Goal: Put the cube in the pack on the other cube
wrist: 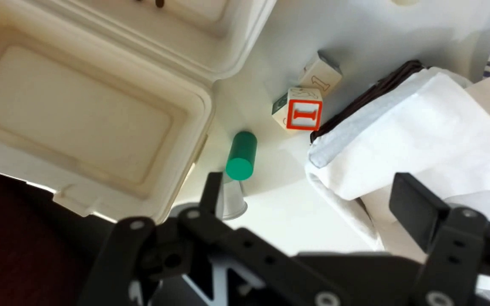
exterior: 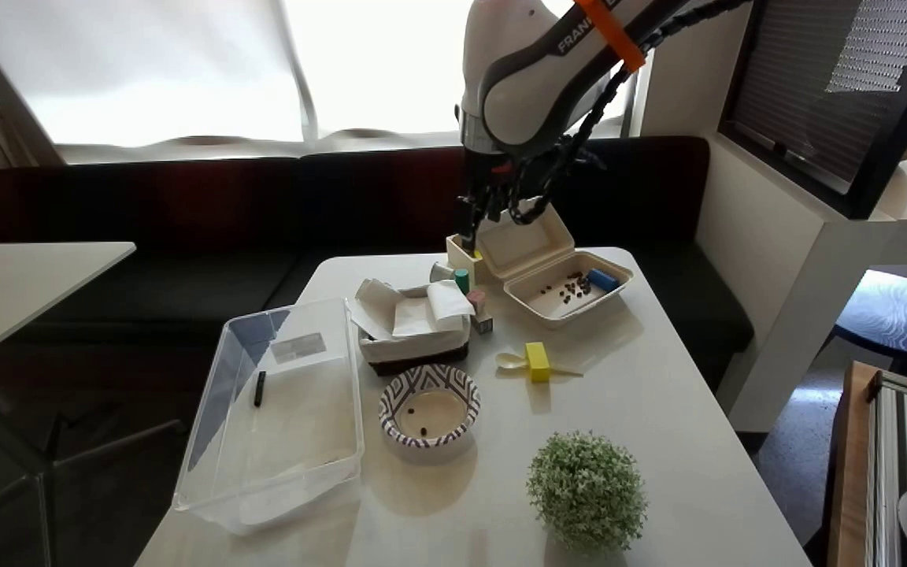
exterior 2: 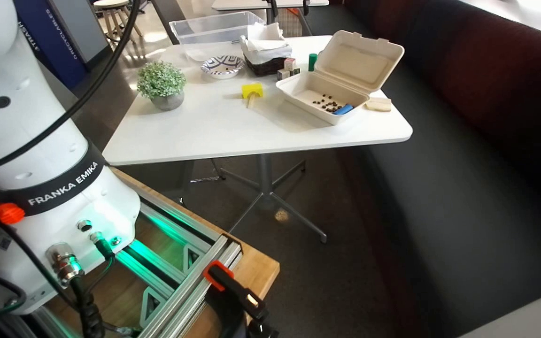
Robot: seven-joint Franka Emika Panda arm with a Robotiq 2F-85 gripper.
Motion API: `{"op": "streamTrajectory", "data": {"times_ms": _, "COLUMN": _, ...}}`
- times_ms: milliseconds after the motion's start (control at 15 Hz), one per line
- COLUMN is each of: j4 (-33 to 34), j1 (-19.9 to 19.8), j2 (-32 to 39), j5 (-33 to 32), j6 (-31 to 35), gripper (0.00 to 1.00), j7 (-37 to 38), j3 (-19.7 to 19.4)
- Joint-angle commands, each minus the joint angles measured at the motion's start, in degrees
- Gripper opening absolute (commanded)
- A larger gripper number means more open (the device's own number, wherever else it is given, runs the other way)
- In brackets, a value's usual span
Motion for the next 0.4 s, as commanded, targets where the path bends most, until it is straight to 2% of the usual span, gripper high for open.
{"op": "streamTrajectory", "data": {"times_ms": 0, "j4": -3.12, "j1": -0.1, "j2": -5.18, "j5": 3.62, "j6": -4.32, "gripper": 1.0, "j7": -0.45, "j3": 1.25}}
{"op": "streamTrajectory", "data": {"times_ms": 67, "j4": -4.63, "j1": -1.28, "j2": -6.97, "j5": 8.26, "j6": -3.82, "gripper": 1.0, "j7": -3.33, "j3": 2.45}}
{"op": "streamTrajectory", "data": {"times_ms": 133, "j4": -0.9, "j1": 0.11, "j2": -3.24, "j5": 3.43, "j6": -3.1, "gripper": 1.0, "j7": -0.3, "j3": 0.74}}
{"op": "streamTrajectory", "data": {"times_ms": 333, "j4": -1.15, "j1": 0.03, "j2": -3.98, "j5": 4.01, "j6": -3.13, "gripper": 1.0, "j7": -0.78, "j3": 0.83}}
